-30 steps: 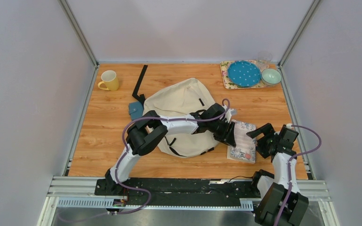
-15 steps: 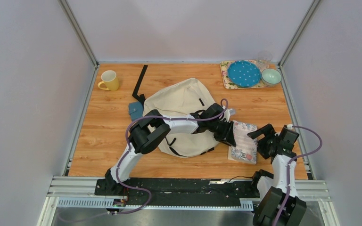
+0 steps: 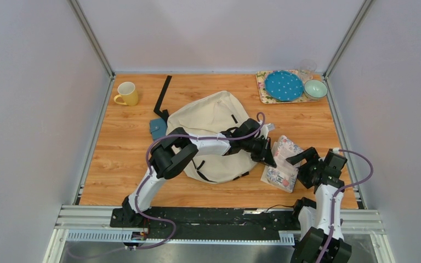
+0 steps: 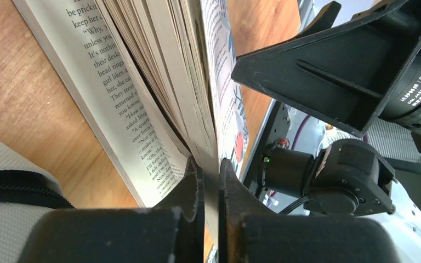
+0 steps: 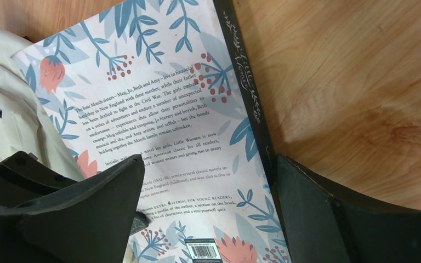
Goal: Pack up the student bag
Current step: Pick up the book from the center of the board.
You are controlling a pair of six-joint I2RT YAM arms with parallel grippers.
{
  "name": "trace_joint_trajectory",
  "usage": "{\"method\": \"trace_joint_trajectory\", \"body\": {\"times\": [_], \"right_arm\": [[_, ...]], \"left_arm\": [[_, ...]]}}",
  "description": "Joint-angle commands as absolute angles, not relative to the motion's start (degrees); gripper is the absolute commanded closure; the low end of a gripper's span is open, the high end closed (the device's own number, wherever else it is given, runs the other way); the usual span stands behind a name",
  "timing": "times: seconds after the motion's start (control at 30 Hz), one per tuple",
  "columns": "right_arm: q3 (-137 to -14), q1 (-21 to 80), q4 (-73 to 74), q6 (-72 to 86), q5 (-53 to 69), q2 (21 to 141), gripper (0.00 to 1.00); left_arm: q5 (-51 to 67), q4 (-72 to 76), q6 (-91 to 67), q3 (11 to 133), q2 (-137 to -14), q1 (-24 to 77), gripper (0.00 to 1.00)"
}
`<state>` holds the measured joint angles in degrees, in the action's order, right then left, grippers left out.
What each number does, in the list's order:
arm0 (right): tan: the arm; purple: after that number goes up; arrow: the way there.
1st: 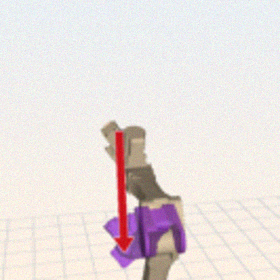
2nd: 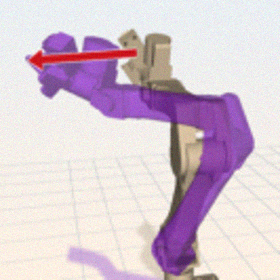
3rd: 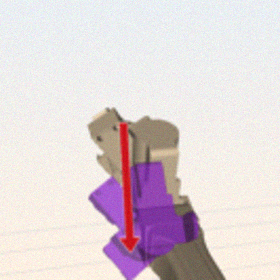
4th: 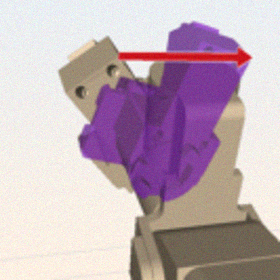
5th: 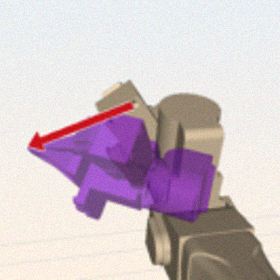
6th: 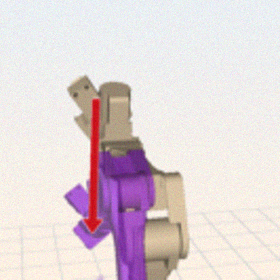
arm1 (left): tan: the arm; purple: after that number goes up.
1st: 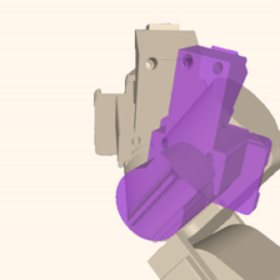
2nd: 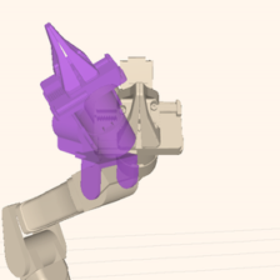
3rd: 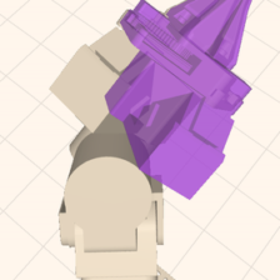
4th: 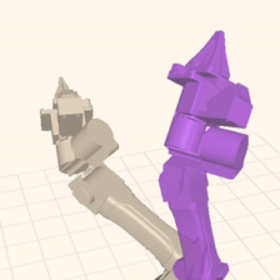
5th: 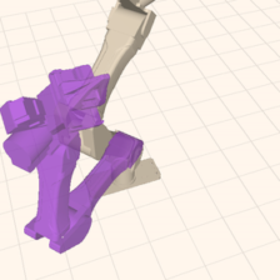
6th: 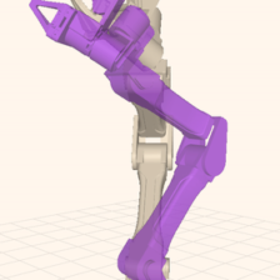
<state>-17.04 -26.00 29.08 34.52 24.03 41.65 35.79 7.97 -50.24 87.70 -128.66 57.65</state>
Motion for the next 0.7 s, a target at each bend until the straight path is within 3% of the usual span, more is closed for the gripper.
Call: {"method": "trace_joint_trajectory", "body": {"times": [0.0, 0.37, 0.67], "right_arm": [[-19.68, -25.22, 31.72, 36.57, 30.59, 43.15, 0.10], [-35.32, -25.40, 39.28, 30.85, 27.52, 44.12, 0.05], [-43.50, -25.40, 42.72, 31.11, 31.54, 36.74, 0.05]], "left_arm": [[35.86, 9.86, -46.34, 88.77, -126.48, 58.97, 1.00], [36.21, 9.84, -38.67, 87.98, -113.39, 55.47, 1.00], [38.14, 22.75, -43.41, 76.48, -99.94, 49.84, 1.00]]}}
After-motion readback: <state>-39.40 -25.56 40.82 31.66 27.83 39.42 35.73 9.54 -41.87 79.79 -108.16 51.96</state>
